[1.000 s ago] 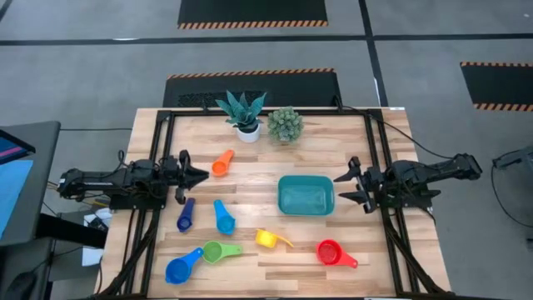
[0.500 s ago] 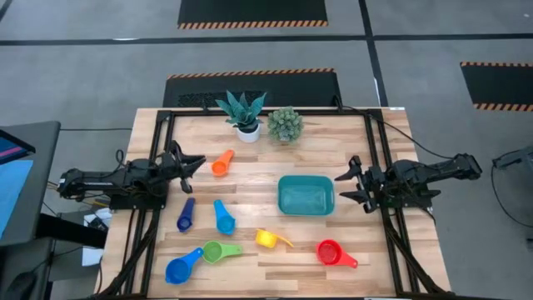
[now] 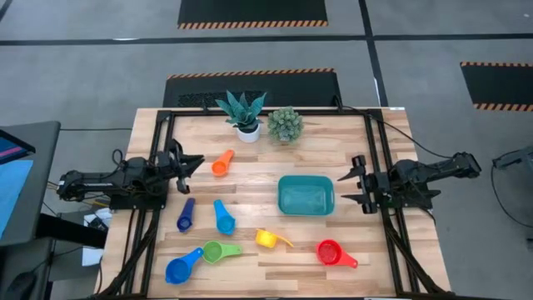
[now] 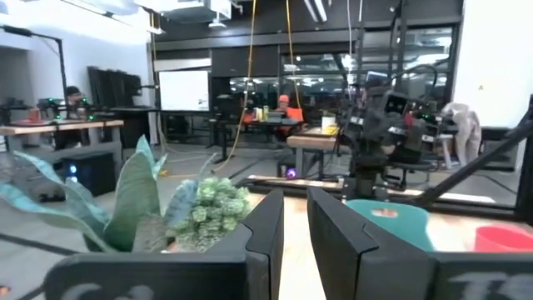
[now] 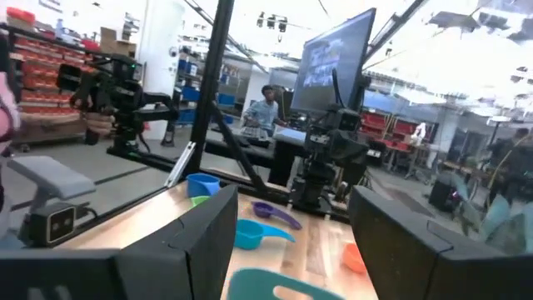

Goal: Nest measuring cups in basket
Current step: Adjust the yellow measuring cup

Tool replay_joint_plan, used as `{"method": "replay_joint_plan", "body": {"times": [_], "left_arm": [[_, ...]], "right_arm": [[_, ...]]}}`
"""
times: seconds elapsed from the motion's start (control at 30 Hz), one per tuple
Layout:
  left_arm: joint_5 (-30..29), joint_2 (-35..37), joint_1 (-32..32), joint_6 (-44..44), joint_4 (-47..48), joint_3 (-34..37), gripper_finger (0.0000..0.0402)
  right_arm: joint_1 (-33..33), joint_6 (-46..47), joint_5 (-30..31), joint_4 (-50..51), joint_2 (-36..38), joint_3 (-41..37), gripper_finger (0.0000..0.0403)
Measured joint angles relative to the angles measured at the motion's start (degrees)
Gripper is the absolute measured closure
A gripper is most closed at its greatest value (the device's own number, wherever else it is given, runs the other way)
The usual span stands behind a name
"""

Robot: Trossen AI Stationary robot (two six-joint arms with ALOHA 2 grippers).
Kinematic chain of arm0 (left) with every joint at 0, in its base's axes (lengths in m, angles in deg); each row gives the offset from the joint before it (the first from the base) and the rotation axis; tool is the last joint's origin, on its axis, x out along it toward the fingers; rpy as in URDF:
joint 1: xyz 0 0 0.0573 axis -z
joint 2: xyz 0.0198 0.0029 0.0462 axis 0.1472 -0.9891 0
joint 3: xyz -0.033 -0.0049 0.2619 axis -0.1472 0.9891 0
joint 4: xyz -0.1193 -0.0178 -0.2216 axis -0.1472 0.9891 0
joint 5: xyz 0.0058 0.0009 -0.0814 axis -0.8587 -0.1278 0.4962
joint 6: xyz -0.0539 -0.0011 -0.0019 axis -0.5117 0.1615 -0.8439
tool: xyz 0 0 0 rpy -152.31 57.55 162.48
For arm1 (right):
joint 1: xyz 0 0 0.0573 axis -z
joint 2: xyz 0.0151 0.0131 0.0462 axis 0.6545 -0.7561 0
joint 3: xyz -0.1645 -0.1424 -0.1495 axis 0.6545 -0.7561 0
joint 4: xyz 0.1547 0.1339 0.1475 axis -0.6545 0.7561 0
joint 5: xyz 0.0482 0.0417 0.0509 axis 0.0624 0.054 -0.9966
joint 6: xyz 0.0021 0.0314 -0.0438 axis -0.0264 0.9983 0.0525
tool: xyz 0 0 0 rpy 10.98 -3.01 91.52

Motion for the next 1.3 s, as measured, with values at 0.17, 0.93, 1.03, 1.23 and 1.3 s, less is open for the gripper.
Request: {"method": "replay_joint_plan", "body": {"times": [0.17,0.93,1.03,1.23,1.3], "left_arm": [[-0.29,0.0,0.02,-1.45,-0.22,0.0,0.0352],[4.38,-8.39,-2.21,-3.71,-22.17,0.0,0.0352],[11.5,-15.08,-2.2,6.54,-37.03,-0.36,0.0352],[21.0,-30.1,-2.14,8.83,-28.77,-11.98,0.0352],[20.56,-35.31,-2.1,6.87,-14.81,-18.55,0.0352]], "right_arm": [[0.07,9.27,0.14,0.56,0.0,0.02,0.0148],[0.58,14.06,4.69,-2.8,0.0,0.04,0.0148],[1.25,10.01,5.82,-7.6,0.02,0.08,0.0148],[2.51,7.26,6.01,-9.81,0.0,0.09,0.0148],[2.79,8.1,5.99,-9.59,0.02,0.09,0.0148]]}}
